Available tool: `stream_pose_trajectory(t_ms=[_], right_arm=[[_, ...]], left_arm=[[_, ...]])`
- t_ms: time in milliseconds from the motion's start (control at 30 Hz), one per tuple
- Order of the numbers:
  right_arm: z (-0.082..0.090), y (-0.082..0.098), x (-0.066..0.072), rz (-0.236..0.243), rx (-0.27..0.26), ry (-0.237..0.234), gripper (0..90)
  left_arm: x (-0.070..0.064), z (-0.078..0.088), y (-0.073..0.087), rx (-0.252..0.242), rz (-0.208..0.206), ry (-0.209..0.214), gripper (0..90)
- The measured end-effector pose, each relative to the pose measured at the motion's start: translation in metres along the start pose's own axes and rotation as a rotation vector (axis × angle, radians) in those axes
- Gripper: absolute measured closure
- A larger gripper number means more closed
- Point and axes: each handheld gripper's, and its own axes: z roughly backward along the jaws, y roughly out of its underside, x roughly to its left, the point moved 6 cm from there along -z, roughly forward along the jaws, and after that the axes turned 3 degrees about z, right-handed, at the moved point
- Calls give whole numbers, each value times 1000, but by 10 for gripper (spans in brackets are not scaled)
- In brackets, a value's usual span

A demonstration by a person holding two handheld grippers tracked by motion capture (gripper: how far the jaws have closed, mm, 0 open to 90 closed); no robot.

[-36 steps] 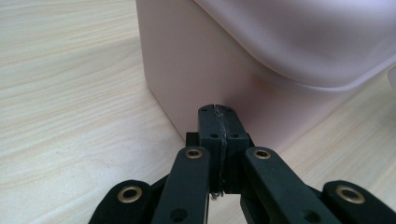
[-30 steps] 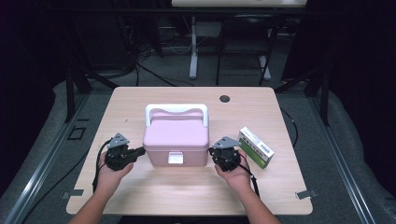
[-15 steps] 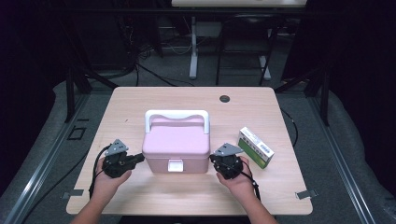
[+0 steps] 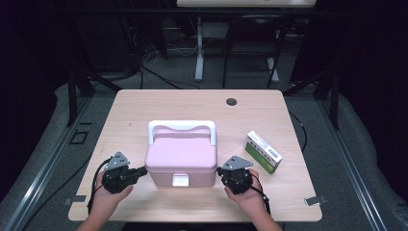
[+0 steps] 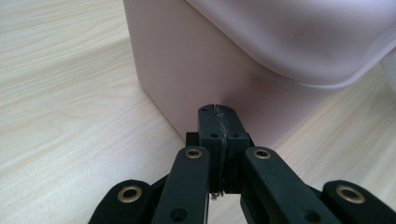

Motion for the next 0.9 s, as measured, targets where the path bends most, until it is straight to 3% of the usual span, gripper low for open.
stream_pose_trajectory(t_ms=[400,733,900], right_arm=[[19,12,17,16,8,-28,900],[34,24,25,-7,7,-42,900],[38,27,26,-8,3,-38,900]], left_arm=[[-14,12,12,4,-2,20,900],[-28,18,21,11,-8,52,900],[-33,19,24,29,-38,47,900]])
